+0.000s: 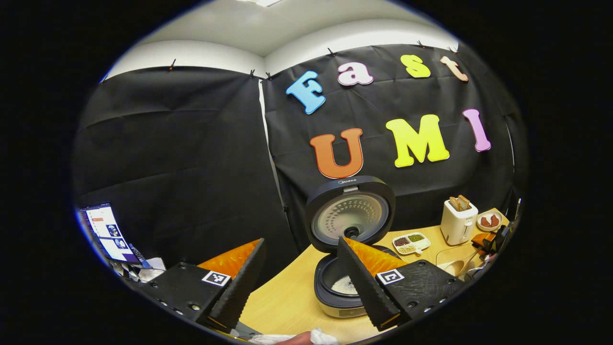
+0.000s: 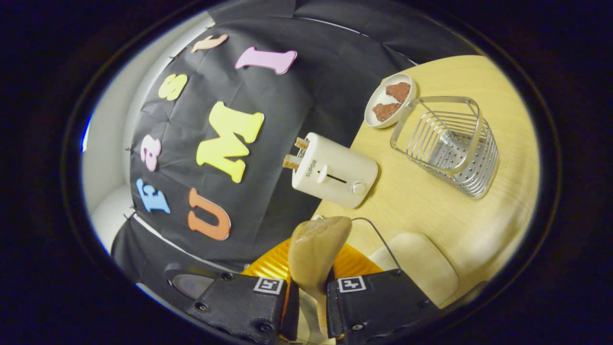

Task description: Close the left gripper, press the button to open the rice cooker; take a wooden spoon from the chopstick holder with the right hand, scoop a spoonful of rice and pour it into the rice cooker, then put the wooden spoon back into the chopstick holder.

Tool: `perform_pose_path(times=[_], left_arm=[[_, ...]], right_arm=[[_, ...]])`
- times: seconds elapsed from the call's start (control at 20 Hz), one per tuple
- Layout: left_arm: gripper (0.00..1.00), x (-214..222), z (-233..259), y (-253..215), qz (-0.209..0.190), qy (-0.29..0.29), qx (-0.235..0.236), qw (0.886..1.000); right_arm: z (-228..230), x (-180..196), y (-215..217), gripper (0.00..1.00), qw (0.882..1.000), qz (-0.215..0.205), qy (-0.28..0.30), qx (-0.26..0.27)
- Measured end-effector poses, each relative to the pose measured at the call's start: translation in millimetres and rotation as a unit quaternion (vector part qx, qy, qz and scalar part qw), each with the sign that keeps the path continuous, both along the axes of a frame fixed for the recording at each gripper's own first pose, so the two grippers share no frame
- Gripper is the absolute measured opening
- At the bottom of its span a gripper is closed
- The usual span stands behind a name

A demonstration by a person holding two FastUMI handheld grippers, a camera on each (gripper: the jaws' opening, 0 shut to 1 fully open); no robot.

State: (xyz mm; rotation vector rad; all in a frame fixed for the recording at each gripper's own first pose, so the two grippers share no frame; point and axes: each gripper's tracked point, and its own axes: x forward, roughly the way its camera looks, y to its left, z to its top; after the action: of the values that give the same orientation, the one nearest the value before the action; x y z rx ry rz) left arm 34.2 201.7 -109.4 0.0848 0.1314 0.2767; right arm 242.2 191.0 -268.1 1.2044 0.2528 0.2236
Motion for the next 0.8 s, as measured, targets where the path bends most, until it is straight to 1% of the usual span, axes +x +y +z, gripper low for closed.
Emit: perform_pose_path(times=[0.35,0.45,0.55,0.65,0.8], left_arm=[[0.95,3.0,2.2,-4.1,-0.005,-0.003,-0.002,1.000],[0.95,3.1,2.2,-4.4,-0.006,-0.003,-0.004,1.000],[0.95,2.9,2.7,-2.7,-0.004,-0.004,-0.005,1.000],[0.95,0.8,3.0,0.1,-0.002,-0.006,-0.007,1.000],[0.95,-1.6,1.3,6.5,0.005,-0.006,-0.010,1.000]], right_arm=[[37.2,-2.6,-20.0,0.28,0.999,-0.015,-0.018,0.027],[45.4,-2.8,-19.4,0.28,1.000,-0.011,-0.022,0.013],[61.2,-3.6,-18.9,0.28,0.999,-0.013,-0.026,0.014],[76.1,-3.4,-11.5,0.28,0.999,-0.008,-0.023,0.020],[108.7,-3.7,9.6,0.28,0.999,0.008,-0.034,0.004]])
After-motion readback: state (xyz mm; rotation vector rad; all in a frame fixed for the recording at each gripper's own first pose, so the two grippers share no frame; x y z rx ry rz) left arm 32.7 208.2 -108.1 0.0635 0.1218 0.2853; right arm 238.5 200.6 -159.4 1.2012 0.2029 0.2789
